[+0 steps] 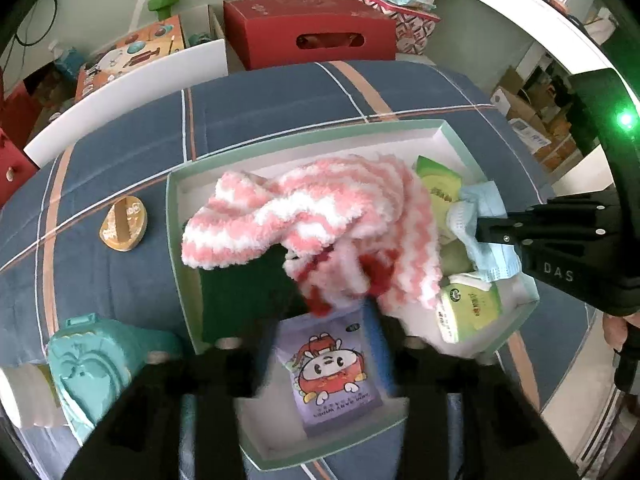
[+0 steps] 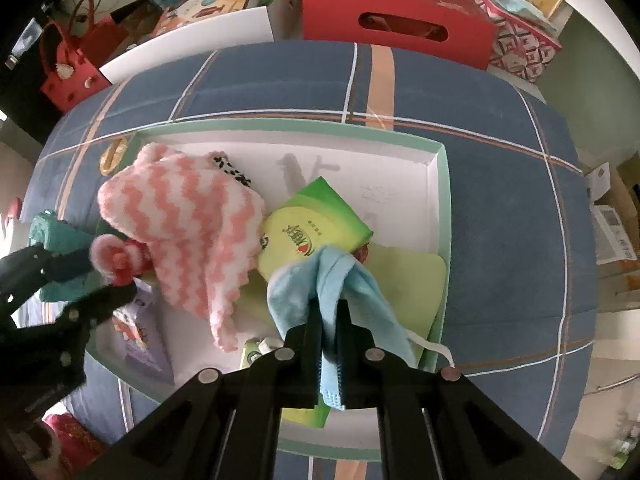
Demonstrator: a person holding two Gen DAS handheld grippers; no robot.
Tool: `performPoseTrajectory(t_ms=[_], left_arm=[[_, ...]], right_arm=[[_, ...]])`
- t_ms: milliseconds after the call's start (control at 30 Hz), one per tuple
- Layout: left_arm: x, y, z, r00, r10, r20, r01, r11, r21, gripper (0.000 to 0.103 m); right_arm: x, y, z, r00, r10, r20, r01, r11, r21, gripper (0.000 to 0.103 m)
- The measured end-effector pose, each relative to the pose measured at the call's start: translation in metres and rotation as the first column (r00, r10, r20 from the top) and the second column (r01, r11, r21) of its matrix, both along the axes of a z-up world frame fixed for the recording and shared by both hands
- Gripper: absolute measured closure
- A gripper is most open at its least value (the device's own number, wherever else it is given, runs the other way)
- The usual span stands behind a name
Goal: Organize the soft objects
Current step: 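Carry the hair tie and face mask over the tray and release both, then move both tools back toward the gold pack and pink scrunchie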
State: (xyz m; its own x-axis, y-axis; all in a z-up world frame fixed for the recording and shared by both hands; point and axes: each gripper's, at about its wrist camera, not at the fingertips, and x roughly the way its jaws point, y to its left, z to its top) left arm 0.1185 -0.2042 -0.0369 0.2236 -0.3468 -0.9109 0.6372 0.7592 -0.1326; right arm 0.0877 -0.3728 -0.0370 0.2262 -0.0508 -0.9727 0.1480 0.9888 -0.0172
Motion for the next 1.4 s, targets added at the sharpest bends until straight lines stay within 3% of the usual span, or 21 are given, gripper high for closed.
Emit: performPoseTrajectory(t_ms=[167,233,300,467,533,567,800,933,1067,1200,1400], left_arm=[[-0.004,0.007,0.017,1.000,-0.007,0.019,0.008,1.000,-0.030,0.048],[-0.003,0.010,0.026,0.999,-0.005,0.034,0.007,0.999,-0.039,0.048],[-0.003,0.017,0.034,0.999,0.006,0.049,-0.003,0.998,-0.055,0.047],[0.006,0.041,0.054,0.989,0.077,0.125,-0.072,0.996,-0.043,0.046],[0.013,0.057,0.061,0.980,0.128,0.151,-0.123,0.992,-0.042,0.040],[0.015,0.065,0.063,0.976,0.149,0.159,-0.143,0.989,-0.048,0.038],[0.045,0.135,0.072,0.934,0.323,0.154,-0.310,0.945,-0.105,0.032],[0.059,0.175,0.070,0.891,0.429,0.152,-0.416,0.903,-0.107,0.024],[0.068,0.208,0.063,0.851,0.510,0.125,-0.499,0.859,-0.111,0.023],[0.071,0.225,0.059,0.825,0.551,0.124,-0.542,0.834,-0.097,0.023],[0.070,0.234,0.063,0.819,0.557,0.136,-0.548,0.830,-0.101,0.023]], right_arm=[[-0.001,0.006,0.012,1.000,0.009,0.006,-0.009,1.000,-0.016,0.094],[-0.002,0.008,0.017,1.000,0.011,0.008,-0.011,1.000,-0.019,0.075],[-0.003,0.010,0.024,1.000,0.015,0.016,-0.015,0.999,-0.029,0.063],[-0.003,0.019,0.040,0.999,0.039,0.035,-0.038,0.998,-0.044,0.061],[-0.002,0.026,0.044,0.998,0.053,0.038,-0.051,0.998,-0.047,0.041],[0.000,0.030,0.045,0.997,0.062,0.037,-0.060,0.997,-0.054,0.038],[0.005,0.042,0.043,0.997,0.078,0.009,-0.077,0.994,-0.078,0.028],[0.006,0.042,0.044,0.997,0.072,-0.001,-0.071,0.993,-0.093,0.008],[0.006,0.037,0.044,0.999,0.044,-0.019,-0.046,0.995,-0.094,0.004],[0.003,0.030,0.046,0.999,0.021,-0.028,-0.023,0.995,-0.095,0.004],[0.009,0.049,0.086,0.996,0.066,0.067,-0.060,0.994,-0.092,0.004]])
